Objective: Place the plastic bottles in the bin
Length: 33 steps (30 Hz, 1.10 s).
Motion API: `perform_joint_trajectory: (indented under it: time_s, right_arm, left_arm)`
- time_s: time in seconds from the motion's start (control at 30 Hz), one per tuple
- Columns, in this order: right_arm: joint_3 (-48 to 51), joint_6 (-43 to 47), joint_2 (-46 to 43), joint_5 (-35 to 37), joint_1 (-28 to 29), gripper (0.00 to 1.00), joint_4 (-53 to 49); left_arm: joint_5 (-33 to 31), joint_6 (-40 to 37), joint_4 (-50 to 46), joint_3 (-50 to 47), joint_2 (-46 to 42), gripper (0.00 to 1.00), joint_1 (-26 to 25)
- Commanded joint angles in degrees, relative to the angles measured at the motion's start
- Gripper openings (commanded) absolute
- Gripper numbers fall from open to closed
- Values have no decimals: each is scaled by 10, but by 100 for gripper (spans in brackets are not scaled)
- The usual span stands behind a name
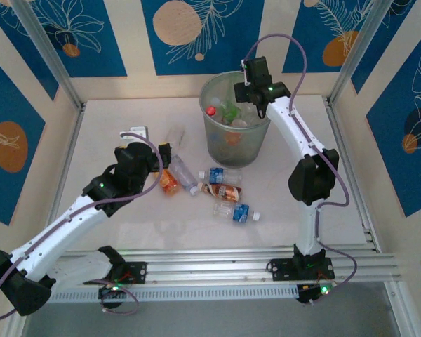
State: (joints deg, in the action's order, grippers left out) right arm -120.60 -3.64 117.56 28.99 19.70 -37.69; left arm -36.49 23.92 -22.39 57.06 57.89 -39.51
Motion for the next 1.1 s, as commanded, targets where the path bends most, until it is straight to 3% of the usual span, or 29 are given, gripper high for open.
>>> perform_joint_trajectory:
  time_s: [0.0, 0.23, 0.77, 0.83, 1.07]
  right_arm:
    - [12, 12, -36, 7, -4, 69, 24]
    - [8, 12, -46, 9, -3, 84, 20]
    - [6, -17, -156, 40, 28, 95, -35]
    - [15, -29, -176, 43, 34, 99, -51]
    - [135, -84, -286, 39, 52, 99, -61]
  left_arm:
    - [-7, 2, -12, 17, -3, 100, 7]
    - [-3, 7, -15, 21, 1, 99, 7]
    - [10, 38, -47, 38, 32, 99, 22]
    - [19, 58, -70, 45, 42, 100, 34]
    - [72, 128, -111, 36, 72, 100, 85]
